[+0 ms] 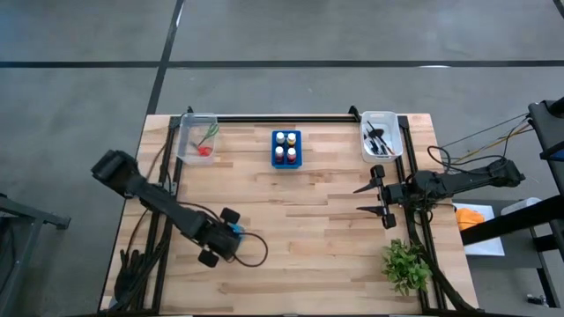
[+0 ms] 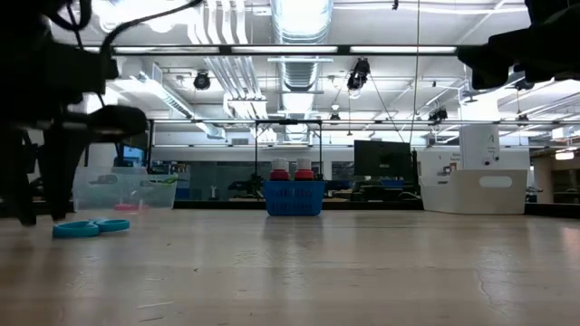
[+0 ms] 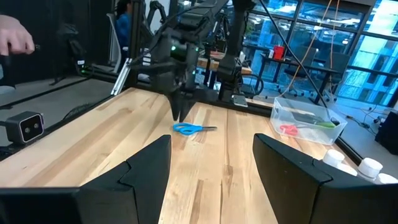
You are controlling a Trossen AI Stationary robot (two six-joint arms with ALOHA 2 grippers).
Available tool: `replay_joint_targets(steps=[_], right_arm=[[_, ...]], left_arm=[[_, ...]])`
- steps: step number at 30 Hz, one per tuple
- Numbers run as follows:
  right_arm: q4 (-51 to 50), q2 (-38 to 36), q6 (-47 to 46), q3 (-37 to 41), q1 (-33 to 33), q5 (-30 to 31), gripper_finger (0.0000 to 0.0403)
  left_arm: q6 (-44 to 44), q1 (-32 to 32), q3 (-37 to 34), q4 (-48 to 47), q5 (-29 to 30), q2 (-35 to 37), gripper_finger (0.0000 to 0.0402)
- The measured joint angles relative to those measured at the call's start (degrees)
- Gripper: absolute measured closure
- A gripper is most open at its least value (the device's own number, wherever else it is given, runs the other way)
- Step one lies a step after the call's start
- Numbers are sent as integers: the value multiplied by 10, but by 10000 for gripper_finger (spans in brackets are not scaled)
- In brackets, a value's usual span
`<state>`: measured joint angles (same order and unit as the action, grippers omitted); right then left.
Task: Pick & Place Paint Supplies
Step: Put the blue scissors into the transparent bin
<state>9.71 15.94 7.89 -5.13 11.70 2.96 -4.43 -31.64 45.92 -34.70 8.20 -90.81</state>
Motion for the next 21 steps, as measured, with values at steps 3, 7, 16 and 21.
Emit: replay_joint_targets(steps=[3, 7, 16, 21], right_arm=[[0, 0, 0, 1, 0, 0, 177], [0, 0, 0, 2, 0, 0, 177], [1, 0, 0, 4, 0, 0, 177], [2, 0, 0, 4, 0, 0, 177]], left_arm=[[13, 0, 23, -14, -3, -37, 311], [27, 0, 52, -43, -5, -65, 311], [46, 7, 61, -43, -24, -67, 311], [45, 14, 51, -30, -40, -66, 311]])
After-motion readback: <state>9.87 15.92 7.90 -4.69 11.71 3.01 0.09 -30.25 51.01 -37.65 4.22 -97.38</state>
